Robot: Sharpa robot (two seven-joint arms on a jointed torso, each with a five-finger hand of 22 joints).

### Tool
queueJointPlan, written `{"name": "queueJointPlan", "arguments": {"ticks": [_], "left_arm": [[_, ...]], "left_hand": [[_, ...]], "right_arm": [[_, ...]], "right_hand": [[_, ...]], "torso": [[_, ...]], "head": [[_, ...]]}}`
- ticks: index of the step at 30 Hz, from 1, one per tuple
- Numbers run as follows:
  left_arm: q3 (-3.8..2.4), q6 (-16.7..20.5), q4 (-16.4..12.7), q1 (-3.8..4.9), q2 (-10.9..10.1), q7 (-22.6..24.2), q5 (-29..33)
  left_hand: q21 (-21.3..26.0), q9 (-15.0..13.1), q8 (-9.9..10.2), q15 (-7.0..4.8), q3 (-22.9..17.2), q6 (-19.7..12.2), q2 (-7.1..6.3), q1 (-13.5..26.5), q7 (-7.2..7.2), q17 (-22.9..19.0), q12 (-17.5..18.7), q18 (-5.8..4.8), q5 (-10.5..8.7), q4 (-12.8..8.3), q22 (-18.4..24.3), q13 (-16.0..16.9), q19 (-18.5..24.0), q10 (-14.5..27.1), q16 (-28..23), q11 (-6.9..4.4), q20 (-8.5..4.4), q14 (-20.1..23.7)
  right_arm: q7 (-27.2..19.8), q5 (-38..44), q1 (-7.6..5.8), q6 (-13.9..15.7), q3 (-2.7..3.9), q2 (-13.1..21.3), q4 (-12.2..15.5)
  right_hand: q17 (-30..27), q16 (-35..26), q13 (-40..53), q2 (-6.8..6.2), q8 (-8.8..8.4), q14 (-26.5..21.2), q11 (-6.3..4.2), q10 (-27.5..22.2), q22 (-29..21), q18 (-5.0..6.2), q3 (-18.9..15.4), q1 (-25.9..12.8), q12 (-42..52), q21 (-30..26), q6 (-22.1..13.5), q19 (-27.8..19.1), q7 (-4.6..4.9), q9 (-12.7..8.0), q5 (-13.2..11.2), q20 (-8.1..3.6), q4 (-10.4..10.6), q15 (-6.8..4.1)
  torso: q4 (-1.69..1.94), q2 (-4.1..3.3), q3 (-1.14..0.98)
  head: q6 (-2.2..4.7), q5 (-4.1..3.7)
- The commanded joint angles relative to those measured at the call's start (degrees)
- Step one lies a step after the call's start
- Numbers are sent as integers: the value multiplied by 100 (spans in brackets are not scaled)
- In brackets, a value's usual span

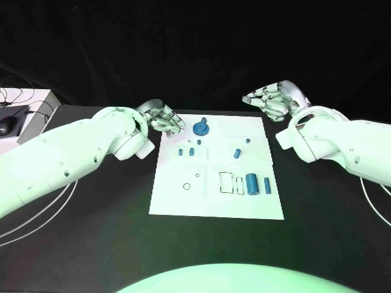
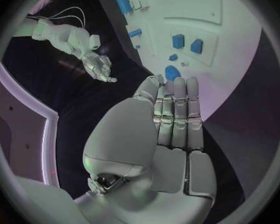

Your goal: Assemble the parts on the task board

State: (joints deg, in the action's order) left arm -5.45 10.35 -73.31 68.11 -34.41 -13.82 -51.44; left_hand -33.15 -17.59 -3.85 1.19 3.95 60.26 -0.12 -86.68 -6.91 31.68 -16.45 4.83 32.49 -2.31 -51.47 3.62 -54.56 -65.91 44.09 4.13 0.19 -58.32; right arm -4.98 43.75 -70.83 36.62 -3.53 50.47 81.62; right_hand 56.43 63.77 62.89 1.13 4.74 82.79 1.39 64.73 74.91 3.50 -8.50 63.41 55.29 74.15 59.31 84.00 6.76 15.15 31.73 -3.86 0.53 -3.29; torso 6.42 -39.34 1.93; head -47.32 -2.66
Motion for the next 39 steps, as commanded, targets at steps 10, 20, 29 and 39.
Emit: {"name": "queueJointPlan", "arguments": {"ticks": [10,20,29,39], "left_arm": [[88,195,514,-57,507,1709,-2269],[233,-3,1119,-54,984,1650,-3205],[293,-293,1475,-50,1226,1644,-3391],[338,-324,1629,-46,1330,1650,-3456]], "left_hand": [[135,1028,17,181,36,-4,-265,247,179,-454,782,71,-872,-209,-75,-13,164,390,72,241,227,94],[8,1378,22,158,207,96,-298,196,193,-645,828,190,-1081,-160,-319,-9,-231,438,1000,249,220,95],[-333,1381,28,150,-851,274,-645,320,178,-851,950,276,-1095,8,-899,-14,-117,372,1634,256,238,198],[-369,1377,23,135,-1098,327,-737,367,172,-1119,1009,323,-1113,62,-1184,-14,-176,291,2024,237,249,176]], "right_arm": [[-422,-392,-2,83,3,-48,-173],[-563,-520,-7,129,3,-104,-212],[-585,-529,-9,141,3,-117,-200],[-588,-512,-11,146,3,-133,-189]], "right_hand": [[-796,-1130,-1054,110,-21,-119,-22,-286,723,154,42,113,-778,-1469,-97,380,58,-73,67,-41,-263,10],[-836,-1414,-1655,156,-4,-63,-27,-324,562,157,56,124,-695,-1981,-115,393,69,-87,93,-67,-391,-6],[-834,-1417,-1655,156,-4,-71,-24,-339,569,155,57,123,-693,-1962,-116,395,58,-87,103,-67,-390,-2],[-829,-1411,-1660,158,-5,-67,-25,-341,575,155,59,124,-690,-1946,-116,396,59,-88,108,-68,-389,-3]], "torso": [[-10,-11,7],[-43,-45,-2],[-83,-92,-5],[-78,-84,-4]], "head": [[124,-19],[191,-32],[226,-12],[198,-24]]}}
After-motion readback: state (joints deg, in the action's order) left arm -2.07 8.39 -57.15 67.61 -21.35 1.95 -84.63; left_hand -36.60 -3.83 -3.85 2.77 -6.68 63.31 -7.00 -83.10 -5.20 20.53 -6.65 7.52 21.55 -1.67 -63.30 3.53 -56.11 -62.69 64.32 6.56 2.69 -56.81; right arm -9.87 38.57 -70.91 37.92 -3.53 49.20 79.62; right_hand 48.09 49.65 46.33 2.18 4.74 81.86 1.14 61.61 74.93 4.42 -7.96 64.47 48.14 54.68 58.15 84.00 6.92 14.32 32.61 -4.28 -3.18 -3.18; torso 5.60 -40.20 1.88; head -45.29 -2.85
